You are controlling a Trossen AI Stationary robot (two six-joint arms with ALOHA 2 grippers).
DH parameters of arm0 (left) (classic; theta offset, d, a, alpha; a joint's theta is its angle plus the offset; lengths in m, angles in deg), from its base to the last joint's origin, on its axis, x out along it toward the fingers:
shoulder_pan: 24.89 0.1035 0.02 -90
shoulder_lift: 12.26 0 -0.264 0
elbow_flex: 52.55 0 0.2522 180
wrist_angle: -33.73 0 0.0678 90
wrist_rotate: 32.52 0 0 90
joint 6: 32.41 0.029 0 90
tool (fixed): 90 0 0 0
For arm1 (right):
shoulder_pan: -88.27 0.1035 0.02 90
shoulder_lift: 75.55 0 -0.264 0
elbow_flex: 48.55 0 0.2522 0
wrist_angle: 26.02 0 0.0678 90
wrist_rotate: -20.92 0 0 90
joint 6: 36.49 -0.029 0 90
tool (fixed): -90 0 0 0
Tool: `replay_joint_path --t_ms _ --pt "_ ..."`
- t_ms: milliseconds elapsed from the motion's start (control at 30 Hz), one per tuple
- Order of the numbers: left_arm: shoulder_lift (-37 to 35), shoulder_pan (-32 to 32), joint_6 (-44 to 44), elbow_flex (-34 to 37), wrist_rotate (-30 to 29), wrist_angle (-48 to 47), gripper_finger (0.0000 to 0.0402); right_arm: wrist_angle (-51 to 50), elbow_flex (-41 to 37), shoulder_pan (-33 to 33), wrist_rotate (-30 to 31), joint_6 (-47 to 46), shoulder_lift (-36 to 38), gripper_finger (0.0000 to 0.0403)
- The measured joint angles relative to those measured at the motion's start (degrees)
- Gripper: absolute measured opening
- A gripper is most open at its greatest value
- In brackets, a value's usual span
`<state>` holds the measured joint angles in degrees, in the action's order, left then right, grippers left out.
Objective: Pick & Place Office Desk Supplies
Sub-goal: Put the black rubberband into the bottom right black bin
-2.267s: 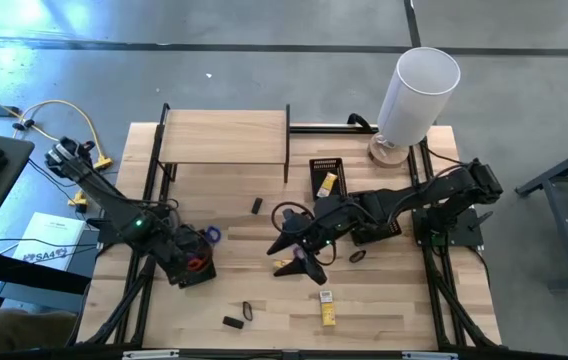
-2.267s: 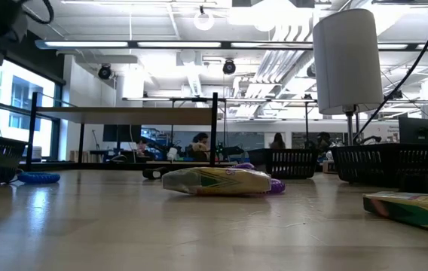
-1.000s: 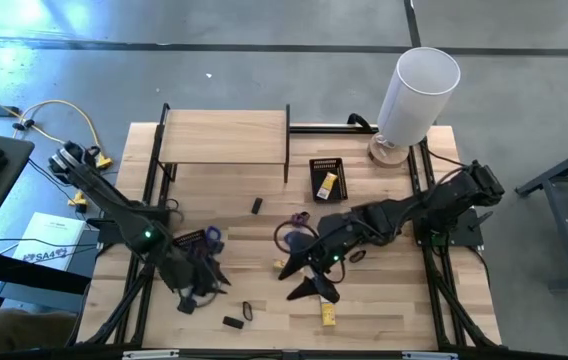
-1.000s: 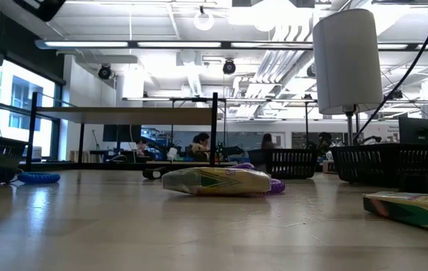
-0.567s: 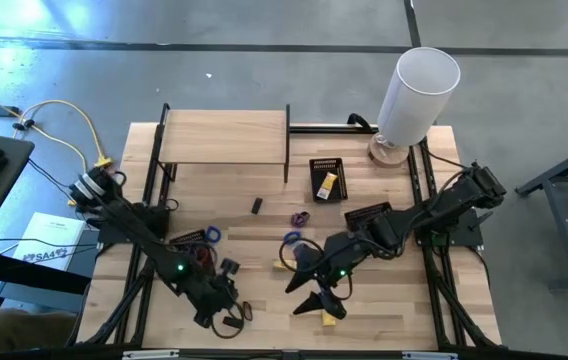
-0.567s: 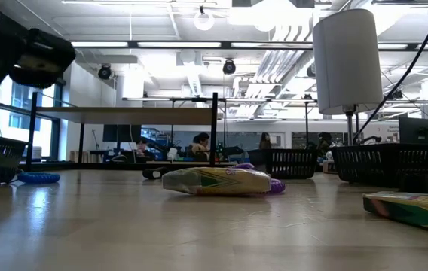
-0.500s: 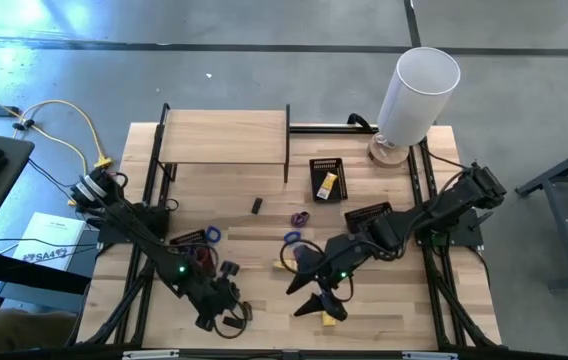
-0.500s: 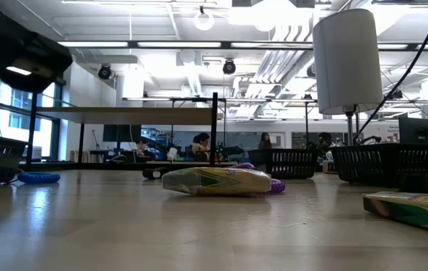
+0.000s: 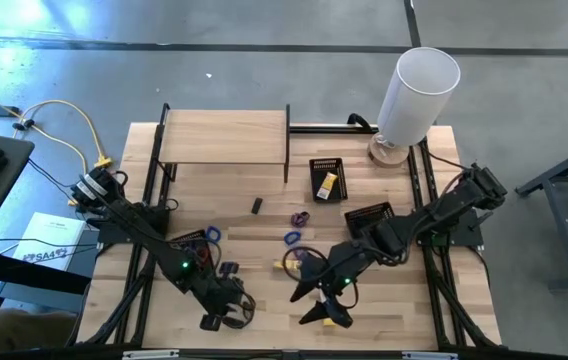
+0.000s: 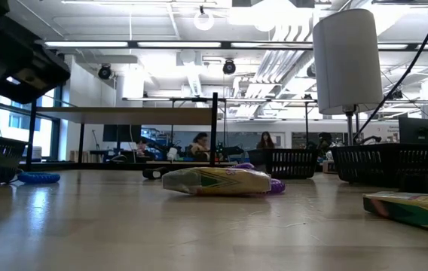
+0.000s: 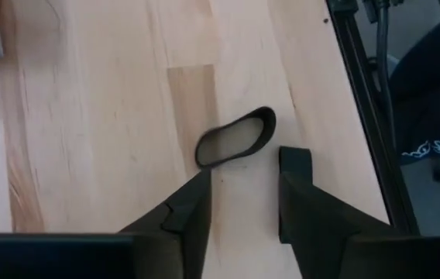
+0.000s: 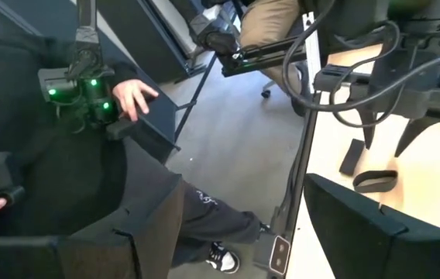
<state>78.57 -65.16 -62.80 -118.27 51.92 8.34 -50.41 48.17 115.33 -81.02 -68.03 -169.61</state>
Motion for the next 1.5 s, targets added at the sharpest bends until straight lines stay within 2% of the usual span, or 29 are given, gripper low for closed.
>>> replay_joint_path --t_ms 267,667,967,1167,1500 --pt "0.0 0.5 0.4 0.0 -0.5 0.4 0.0199 -0.1 0.0 0.1 -0.7 0.2 0.0 0.0256" --pt "0.0 0.4 0.7 0.0 -2.1 1.1 0.0203 -3.0 0.0 0.3 0.0 0.3 0.0 0.0256" --pt "0.0 0.0 26.2 0.0 -2.2 1.2 0.0203 -3.0 0.0 0.4 0.0 0.3 0.0 0.0256" --pt "0.3 1.8 27.6 0.0 -2.2 1.3 0.0203 -3.0 0.0 0.8 1.3 0.0 0.0 0.0256" --pt "5.7 3.0 31.7 0.1 1.3 5.7 0.0203 -2.9 0.0 2.2 4.6 -0.6 0.0 0.0256"
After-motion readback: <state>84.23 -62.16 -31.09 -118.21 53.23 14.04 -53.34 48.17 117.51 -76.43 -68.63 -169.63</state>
